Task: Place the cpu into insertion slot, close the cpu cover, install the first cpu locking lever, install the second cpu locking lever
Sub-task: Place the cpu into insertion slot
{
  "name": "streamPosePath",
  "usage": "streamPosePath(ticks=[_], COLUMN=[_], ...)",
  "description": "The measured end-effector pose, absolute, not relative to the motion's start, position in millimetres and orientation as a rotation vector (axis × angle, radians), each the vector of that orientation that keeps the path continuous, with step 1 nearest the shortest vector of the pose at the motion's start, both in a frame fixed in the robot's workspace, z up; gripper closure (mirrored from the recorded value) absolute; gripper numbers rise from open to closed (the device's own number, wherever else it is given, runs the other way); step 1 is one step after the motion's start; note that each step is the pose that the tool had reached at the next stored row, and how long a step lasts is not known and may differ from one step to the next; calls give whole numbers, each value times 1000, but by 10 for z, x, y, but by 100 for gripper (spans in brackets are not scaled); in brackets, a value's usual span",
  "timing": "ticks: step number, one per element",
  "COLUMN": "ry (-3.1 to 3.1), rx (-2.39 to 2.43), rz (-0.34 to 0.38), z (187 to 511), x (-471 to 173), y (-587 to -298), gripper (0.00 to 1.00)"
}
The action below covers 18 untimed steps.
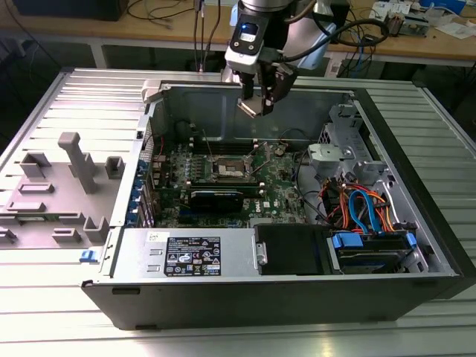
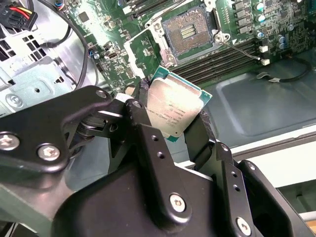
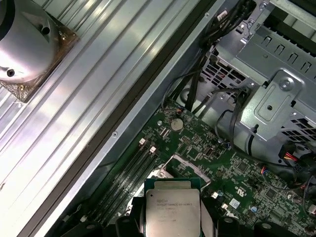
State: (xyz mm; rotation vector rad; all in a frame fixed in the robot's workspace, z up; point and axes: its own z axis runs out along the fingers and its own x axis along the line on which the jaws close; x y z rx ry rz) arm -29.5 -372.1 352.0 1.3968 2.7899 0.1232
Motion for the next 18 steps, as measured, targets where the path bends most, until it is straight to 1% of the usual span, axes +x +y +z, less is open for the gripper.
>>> streamPosePath(ticks=[18], ry=[2737], rx=[1493], rz=[122], z=[3515], x=[-295], y=[-3721], gripper=[46])
